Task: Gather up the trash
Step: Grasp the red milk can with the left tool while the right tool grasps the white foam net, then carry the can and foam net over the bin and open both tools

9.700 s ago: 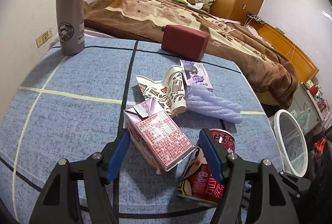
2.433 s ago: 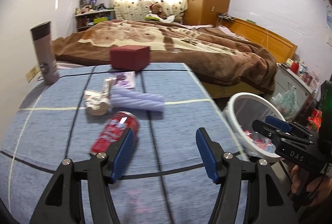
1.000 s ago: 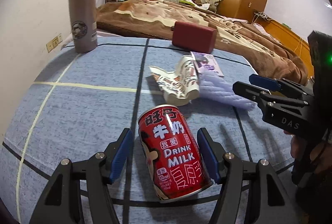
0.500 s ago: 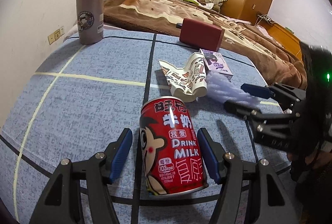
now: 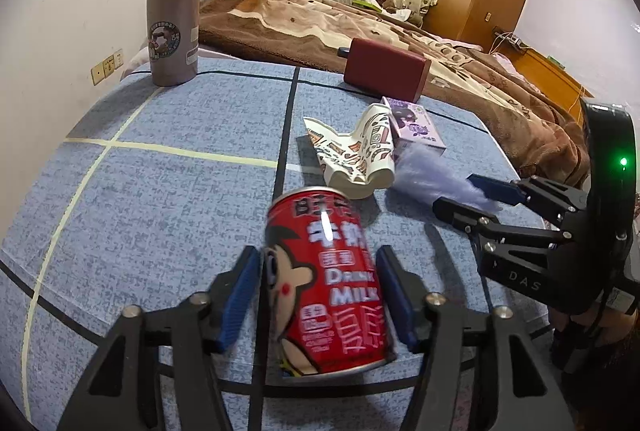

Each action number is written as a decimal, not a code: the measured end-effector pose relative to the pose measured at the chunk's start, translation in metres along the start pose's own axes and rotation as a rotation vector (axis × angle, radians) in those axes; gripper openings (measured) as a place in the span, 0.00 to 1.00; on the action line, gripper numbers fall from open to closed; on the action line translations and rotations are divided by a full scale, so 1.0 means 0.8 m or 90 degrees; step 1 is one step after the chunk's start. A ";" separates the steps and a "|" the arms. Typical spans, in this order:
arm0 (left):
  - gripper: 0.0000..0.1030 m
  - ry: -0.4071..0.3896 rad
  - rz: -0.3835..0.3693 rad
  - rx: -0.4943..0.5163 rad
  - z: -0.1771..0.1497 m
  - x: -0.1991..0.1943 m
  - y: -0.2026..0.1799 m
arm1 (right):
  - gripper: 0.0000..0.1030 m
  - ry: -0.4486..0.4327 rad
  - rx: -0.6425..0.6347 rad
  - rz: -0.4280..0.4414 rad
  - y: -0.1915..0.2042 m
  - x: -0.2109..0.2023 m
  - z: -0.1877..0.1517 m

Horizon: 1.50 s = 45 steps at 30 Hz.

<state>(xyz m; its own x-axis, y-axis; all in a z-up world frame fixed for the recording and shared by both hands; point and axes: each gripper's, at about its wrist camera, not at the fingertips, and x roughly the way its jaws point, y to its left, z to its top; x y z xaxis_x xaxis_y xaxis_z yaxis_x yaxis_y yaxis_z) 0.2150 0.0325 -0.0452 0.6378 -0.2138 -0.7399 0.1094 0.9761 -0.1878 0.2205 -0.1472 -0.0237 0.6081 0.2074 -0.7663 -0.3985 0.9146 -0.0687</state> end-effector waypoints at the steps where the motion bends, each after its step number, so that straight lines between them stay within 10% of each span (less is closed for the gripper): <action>1: 0.57 -0.001 0.004 0.005 0.000 0.000 -0.001 | 0.39 0.000 0.003 -0.004 0.000 -0.001 0.000; 11: 0.56 -0.013 0.006 0.016 -0.003 -0.009 -0.010 | 0.12 -0.008 0.039 0.003 -0.001 -0.013 -0.004; 45: 0.54 -0.044 -0.046 0.098 -0.024 -0.056 -0.105 | 0.10 -0.067 0.200 0.004 -0.041 -0.100 -0.062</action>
<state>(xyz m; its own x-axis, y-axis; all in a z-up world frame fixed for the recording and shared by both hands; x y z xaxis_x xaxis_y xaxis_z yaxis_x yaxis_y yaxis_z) 0.1626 -0.0410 -0.0089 0.6742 -0.2861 -0.6809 0.2690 0.9537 -0.1344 0.1510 -0.2112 0.0078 0.6809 0.2326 -0.6944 -0.1811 0.9723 0.1480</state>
